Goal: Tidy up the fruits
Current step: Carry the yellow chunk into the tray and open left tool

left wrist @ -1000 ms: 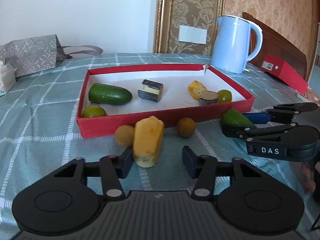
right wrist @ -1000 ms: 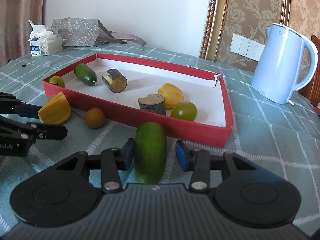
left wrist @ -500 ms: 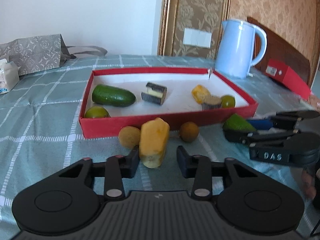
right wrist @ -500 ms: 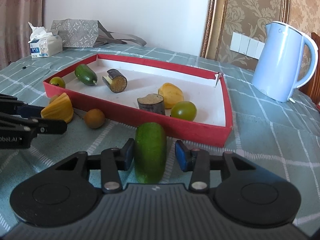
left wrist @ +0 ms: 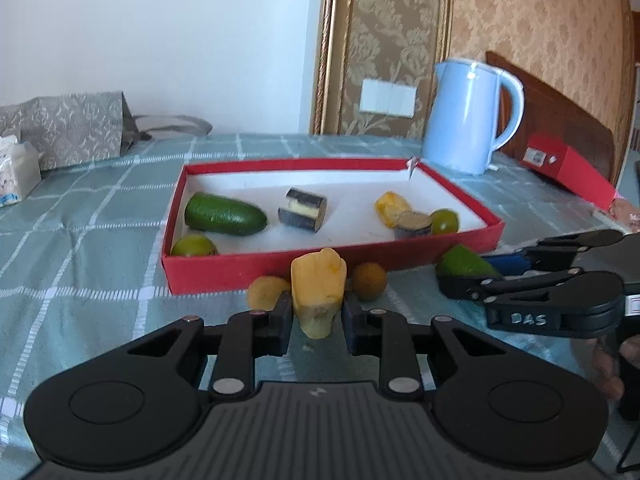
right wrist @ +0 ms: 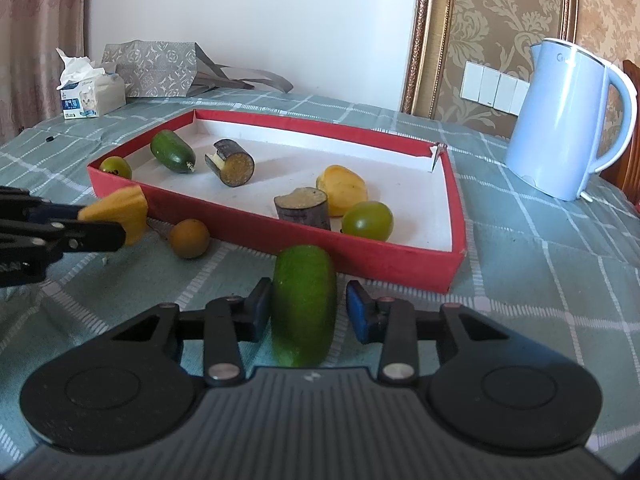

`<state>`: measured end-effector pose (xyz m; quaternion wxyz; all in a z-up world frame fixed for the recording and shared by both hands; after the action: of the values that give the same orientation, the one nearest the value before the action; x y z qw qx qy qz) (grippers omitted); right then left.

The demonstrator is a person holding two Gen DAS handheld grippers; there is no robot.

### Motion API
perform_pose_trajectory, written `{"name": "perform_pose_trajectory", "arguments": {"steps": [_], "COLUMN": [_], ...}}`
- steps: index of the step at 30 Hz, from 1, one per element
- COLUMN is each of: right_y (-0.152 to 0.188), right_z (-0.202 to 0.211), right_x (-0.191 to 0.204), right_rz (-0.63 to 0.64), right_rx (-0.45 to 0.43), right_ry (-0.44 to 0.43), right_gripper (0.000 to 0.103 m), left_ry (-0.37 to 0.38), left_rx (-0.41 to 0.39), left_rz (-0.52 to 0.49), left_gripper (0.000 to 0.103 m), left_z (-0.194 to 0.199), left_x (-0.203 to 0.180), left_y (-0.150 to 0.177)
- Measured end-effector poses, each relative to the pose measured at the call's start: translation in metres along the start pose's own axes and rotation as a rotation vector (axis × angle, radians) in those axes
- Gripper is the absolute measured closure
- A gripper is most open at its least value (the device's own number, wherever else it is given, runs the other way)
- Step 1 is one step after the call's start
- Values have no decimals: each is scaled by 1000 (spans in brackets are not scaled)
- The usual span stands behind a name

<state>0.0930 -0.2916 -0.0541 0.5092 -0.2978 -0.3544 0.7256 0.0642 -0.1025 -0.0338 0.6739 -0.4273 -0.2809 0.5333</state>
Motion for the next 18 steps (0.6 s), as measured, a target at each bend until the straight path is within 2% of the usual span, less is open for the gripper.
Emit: {"name": "perform_pose_trajectory", "arguments": {"steps": [6, 18], "right_y": [0, 0], "right_z": [0, 0], "right_x": [0, 0], "right_rz": [4, 6], "right_rx": [0, 0], "right_ry": [2, 3], "right_gripper": [67, 67], "left_ry": [23, 16], "left_rx": [-61, -68], "left_rz": [6, 62], "left_gripper": [79, 79], "left_z": [14, -8], "left_x": [0, 17], "left_y": [-13, -40]}}
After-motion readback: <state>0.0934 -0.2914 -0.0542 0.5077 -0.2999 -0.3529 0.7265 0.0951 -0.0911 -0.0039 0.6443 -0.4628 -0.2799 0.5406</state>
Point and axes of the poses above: each gripper's, at about its wrist camera, not at the fingertips, and z roughly against the way its jaws point, x to its left, y to its underside, the point moved 3 cm from there along -z, roughly the way its jaws point
